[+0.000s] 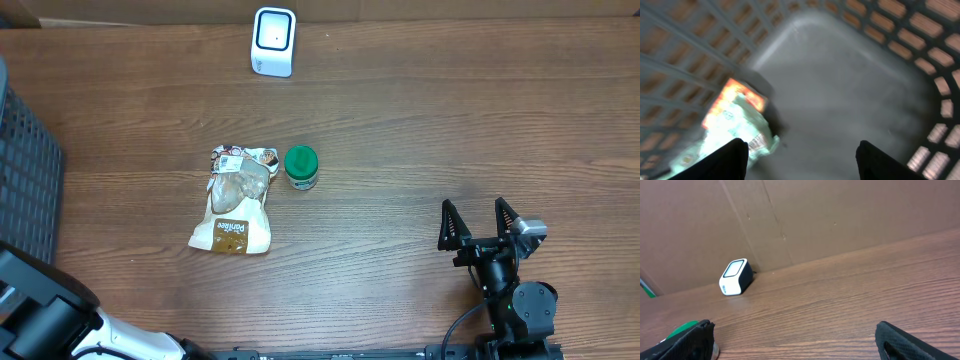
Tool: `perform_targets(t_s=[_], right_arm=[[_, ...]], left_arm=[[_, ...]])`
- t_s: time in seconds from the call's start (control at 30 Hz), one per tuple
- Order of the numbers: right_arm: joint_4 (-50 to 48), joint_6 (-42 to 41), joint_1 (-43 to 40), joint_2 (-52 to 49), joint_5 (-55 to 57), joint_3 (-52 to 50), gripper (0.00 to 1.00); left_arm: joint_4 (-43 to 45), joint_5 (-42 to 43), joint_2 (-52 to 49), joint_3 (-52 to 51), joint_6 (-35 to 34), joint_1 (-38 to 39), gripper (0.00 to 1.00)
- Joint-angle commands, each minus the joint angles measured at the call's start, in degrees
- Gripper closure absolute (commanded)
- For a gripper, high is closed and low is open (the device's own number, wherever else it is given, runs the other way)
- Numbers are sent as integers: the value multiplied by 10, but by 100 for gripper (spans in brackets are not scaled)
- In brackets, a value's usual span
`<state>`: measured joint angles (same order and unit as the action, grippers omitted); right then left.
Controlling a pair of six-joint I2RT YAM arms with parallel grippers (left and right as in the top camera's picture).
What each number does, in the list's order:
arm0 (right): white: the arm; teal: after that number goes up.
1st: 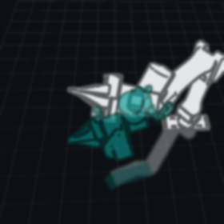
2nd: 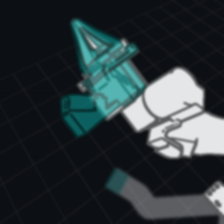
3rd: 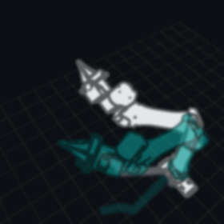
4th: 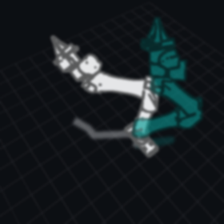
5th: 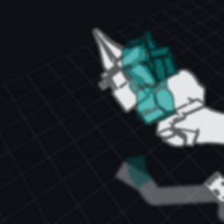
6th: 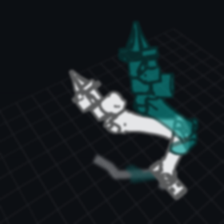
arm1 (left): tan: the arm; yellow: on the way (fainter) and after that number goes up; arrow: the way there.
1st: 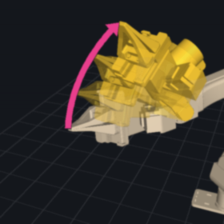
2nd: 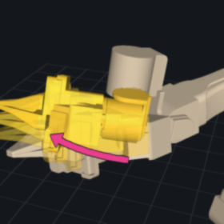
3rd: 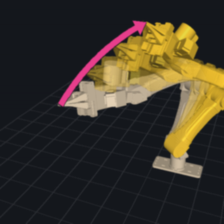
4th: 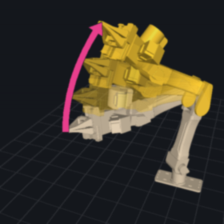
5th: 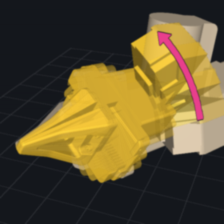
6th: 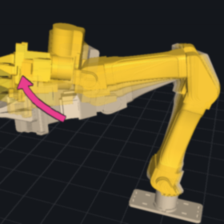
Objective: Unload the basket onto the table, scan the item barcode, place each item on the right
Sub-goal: 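Reach into the basket and grasp the light green wrapped pack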
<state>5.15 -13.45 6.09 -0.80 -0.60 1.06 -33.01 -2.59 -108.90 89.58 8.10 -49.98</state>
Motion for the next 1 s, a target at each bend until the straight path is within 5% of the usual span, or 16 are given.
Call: perform_targets(t_s=[0.0, 0.37, 0.77, 0.97], right_arm=[[-3, 2, 3, 5, 4, -6, 0], [-3, 2, 3, 5, 4, -6, 0], [-3, 2, 3, 5, 4, -6, 0], [-3, 2, 3, 5, 4, -6, 0]], left_arm=[[-25, 29, -30, 30, 0, 0, 29], [-114, 18, -13, 104, -34, -3, 20], [-106, -9, -26, 99, -33, -57, 17], [-116, -10, -69, 99, 29, -84, 16]])
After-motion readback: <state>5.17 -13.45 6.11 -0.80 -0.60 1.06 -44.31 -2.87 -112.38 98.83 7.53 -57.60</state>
